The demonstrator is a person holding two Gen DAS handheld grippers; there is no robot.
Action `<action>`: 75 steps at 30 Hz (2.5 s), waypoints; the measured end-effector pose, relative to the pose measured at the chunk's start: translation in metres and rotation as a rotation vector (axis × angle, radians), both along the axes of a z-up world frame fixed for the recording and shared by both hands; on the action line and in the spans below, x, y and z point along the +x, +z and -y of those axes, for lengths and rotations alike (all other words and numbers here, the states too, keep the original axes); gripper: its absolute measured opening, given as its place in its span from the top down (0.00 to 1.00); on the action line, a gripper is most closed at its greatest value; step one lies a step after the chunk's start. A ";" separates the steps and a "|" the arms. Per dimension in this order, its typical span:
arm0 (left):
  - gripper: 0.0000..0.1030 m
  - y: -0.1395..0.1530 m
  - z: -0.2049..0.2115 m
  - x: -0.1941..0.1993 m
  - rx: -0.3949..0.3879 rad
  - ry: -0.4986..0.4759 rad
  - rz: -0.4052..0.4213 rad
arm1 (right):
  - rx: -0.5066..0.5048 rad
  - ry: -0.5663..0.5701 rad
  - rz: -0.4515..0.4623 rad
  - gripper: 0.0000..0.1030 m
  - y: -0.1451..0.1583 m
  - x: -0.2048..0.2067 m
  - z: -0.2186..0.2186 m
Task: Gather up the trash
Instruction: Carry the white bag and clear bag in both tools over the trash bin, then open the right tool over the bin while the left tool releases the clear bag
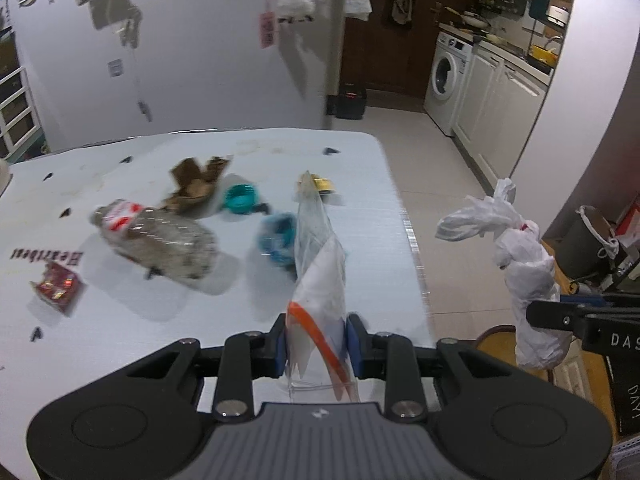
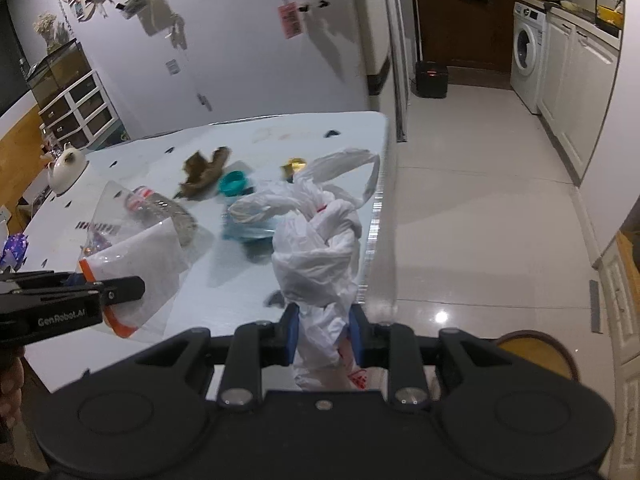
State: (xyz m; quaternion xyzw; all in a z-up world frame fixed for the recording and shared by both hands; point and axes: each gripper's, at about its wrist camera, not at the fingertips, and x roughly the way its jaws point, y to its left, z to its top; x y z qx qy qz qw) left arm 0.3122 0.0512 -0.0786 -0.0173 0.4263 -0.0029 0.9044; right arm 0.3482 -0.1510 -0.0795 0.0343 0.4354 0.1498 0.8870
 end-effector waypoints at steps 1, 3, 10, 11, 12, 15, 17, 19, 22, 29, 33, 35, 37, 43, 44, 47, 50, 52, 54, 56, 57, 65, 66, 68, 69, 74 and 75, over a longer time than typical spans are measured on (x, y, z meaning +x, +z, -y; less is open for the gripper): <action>0.71 0.000 0.012 0.002 -0.001 -0.003 -0.002 | 0.000 -0.001 -0.001 0.74 0.000 0.001 0.012; 0.71 -0.001 0.035 0.004 -0.002 -0.011 -0.005 | 0.003 -0.009 -0.005 0.74 -0.003 0.002 0.034; 0.71 -0.007 0.108 0.015 -0.008 -0.075 -0.011 | 0.006 -0.052 -0.019 0.74 -0.010 0.001 0.106; 0.71 -0.009 0.117 0.017 -0.009 -0.084 -0.012 | 0.005 -0.061 -0.022 0.74 -0.011 0.001 0.116; 0.71 -0.012 0.127 0.020 -0.011 -0.095 -0.014 | 0.003 -0.069 -0.026 0.74 -0.012 0.001 0.125; 0.71 -0.020 0.157 0.030 -0.021 -0.127 -0.029 | -0.010 -0.097 -0.041 0.74 -0.020 0.001 0.155; 0.71 -0.026 0.174 0.037 -0.026 -0.153 -0.045 | -0.015 -0.120 -0.055 0.74 -0.026 0.001 0.174; 0.71 -0.036 0.192 0.046 -0.031 -0.186 -0.067 | -0.022 -0.144 -0.069 0.74 -0.033 0.001 0.192; 0.71 -0.053 0.219 0.061 -0.035 -0.238 -0.106 | -0.025 -0.191 -0.103 0.74 -0.047 0.001 0.223; 0.71 -0.104 0.273 0.092 -0.034 -0.349 -0.220 | -0.031 -0.300 -0.224 0.74 -0.096 0.008 0.279; 0.71 -0.142 0.299 0.108 -0.017 -0.394 -0.300 | -0.024 -0.350 -0.312 0.74 -0.133 0.015 0.302; 0.71 -0.161 0.310 0.115 -0.014 -0.414 -0.338 | -0.017 -0.371 -0.354 0.73 -0.152 0.019 0.308; 0.71 -0.176 0.319 0.120 -0.011 -0.428 -0.367 | -0.002 -0.388 -0.396 0.73 -0.173 0.026 0.313; 0.71 -0.226 0.335 0.141 -0.026 -0.437 -0.449 | 0.033 -0.422 -0.504 0.68 -0.237 0.052 0.317; 0.71 -0.232 0.337 0.143 -0.026 -0.443 -0.458 | 0.041 -0.429 -0.516 0.67 -0.248 0.057 0.318; 0.70 -0.249 0.342 0.147 -0.017 -0.462 -0.479 | 0.031 -0.452 -0.549 0.56 -0.270 0.062 0.319; 0.70 -0.263 0.346 0.150 -0.015 -0.472 -0.494 | 0.034 -0.464 -0.564 0.50 -0.280 0.062 0.323; 0.70 -0.271 0.351 0.153 -0.020 -0.484 -0.498 | 0.035 -0.467 -0.572 0.49 -0.285 0.060 0.325; 0.70 -0.277 0.357 0.158 -0.030 -0.503 -0.490 | 0.043 -0.476 -0.578 0.49 -0.289 0.056 0.328; 0.66 -0.282 0.364 0.161 -0.044 -0.522 -0.474 | 0.054 -0.483 -0.582 0.49 -0.291 0.053 0.332; 0.61 -0.285 0.367 0.163 -0.048 -0.530 -0.470 | 0.056 -0.486 -0.583 0.49 -0.294 0.052 0.334; 0.43 -0.305 0.371 0.159 0.013 -0.549 -0.534 | 0.061 -0.500 -0.591 0.49 -0.300 0.045 0.342; 0.42 -0.306 0.370 0.157 0.020 -0.548 -0.539 | 0.063 -0.501 -0.590 0.49 -0.300 0.044 0.343; 0.40 -0.308 0.367 0.155 0.033 -0.546 -0.550 | 0.066 -0.501 -0.589 0.49 -0.299 0.044 0.343; 0.39 -0.309 0.365 0.153 0.039 -0.544 -0.555 | 0.067 -0.500 -0.589 0.49 -0.299 0.044 0.343; 0.28 -0.310 0.353 0.149 0.061 -0.522 -0.562 | 0.074 -0.495 -0.573 0.49 -0.298 0.042 0.346; 0.26 -0.309 0.351 0.149 0.062 -0.514 -0.562 | 0.076 -0.494 -0.568 0.50 -0.297 0.041 0.347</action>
